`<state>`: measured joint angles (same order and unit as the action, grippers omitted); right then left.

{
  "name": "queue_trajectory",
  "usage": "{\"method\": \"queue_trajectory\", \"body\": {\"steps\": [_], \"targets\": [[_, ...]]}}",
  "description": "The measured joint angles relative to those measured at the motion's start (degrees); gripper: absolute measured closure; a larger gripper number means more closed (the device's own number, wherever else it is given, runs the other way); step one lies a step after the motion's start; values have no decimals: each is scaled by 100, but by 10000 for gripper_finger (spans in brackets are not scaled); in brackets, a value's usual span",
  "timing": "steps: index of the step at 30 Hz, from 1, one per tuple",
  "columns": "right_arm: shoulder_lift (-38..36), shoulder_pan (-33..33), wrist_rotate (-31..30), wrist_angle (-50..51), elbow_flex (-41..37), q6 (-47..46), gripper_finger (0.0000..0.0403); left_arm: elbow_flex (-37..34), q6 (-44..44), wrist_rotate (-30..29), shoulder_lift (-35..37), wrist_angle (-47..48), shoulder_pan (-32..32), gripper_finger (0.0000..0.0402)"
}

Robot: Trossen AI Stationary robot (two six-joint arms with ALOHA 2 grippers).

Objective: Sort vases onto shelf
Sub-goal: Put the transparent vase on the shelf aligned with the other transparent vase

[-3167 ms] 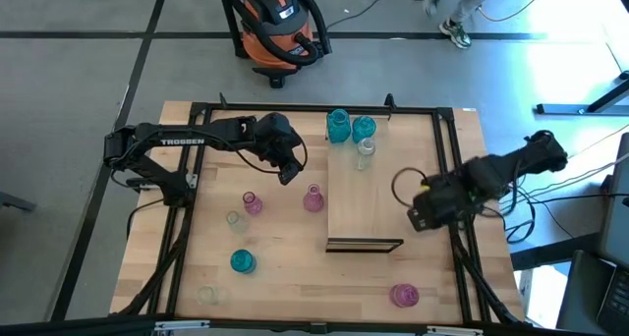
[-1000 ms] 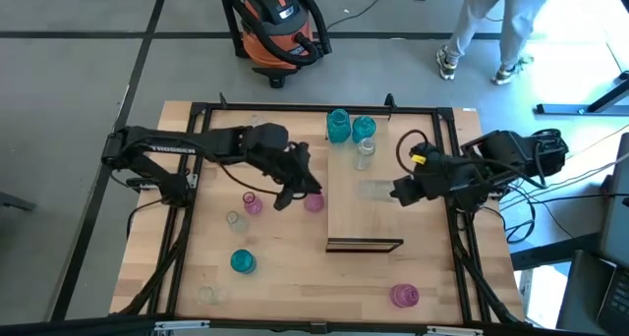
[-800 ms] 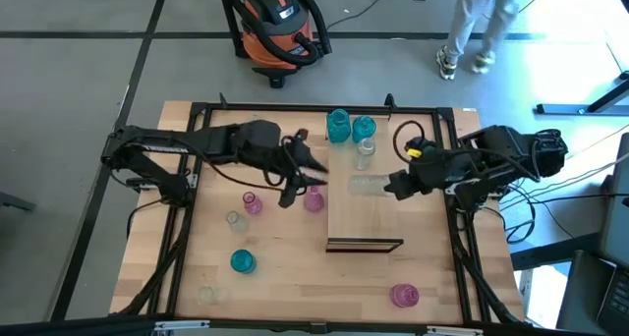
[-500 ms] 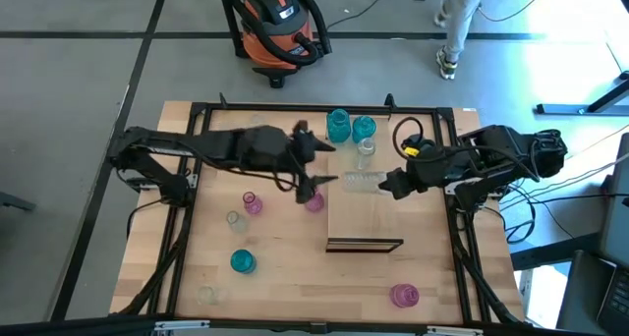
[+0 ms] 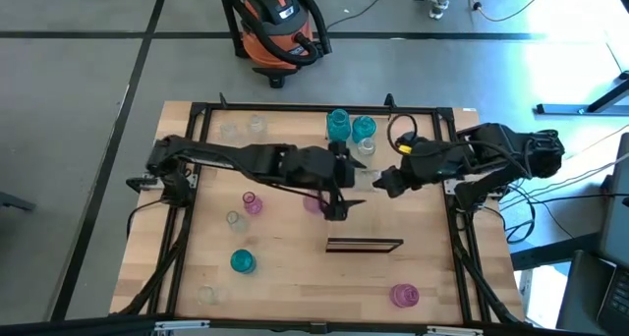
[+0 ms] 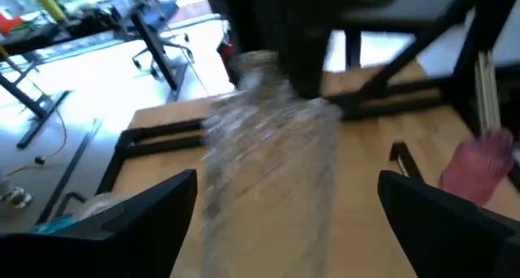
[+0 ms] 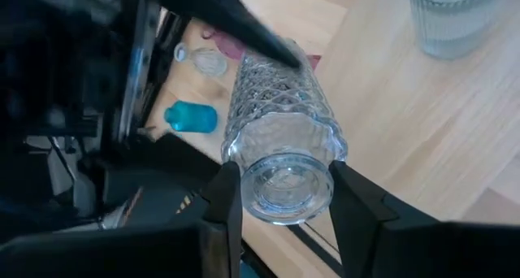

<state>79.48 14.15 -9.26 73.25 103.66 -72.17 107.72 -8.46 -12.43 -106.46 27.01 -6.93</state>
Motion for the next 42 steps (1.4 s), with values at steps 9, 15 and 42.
{"method": "queue_trajectory", "body": {"steps": [9,15,42], "targets": [[141,-276,296,-372,-7,458,288,696,-281,-510,-527,1010,16,25],[196,-378,464,-336,-5,539,288,711,-237,-798,-506,1019,68,25],[205,-380,343,-470,-4,798,271,709,1005,-662,-504,1524,91,161]]}}
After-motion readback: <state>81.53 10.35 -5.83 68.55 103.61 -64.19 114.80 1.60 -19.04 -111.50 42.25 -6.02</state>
